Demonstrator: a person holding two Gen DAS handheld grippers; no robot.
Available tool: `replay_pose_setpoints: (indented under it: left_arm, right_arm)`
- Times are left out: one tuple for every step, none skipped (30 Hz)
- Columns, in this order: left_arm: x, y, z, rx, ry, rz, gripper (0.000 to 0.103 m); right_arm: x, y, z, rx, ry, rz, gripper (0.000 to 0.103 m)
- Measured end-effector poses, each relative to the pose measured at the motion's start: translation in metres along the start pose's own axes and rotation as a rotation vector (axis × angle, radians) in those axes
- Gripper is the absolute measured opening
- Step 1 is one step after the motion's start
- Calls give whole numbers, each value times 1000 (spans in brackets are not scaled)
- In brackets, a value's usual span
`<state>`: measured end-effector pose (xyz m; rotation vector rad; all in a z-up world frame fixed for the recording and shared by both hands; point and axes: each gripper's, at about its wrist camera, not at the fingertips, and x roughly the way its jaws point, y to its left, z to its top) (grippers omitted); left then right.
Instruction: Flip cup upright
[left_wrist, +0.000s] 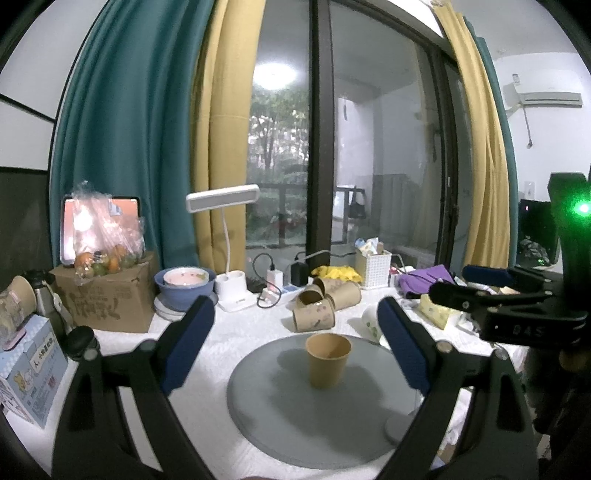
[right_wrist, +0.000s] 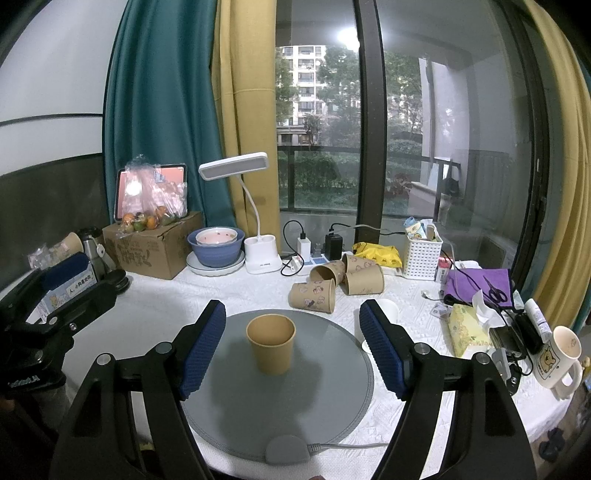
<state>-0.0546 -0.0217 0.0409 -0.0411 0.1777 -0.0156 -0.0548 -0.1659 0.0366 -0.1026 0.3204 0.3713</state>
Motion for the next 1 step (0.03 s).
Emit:
replay_pose_setpoints:
  left_arm:
    - [1,0,-2,-3,0,-5,91]
  right_arm:
    - [0,0,0,-2,1,-1,78]
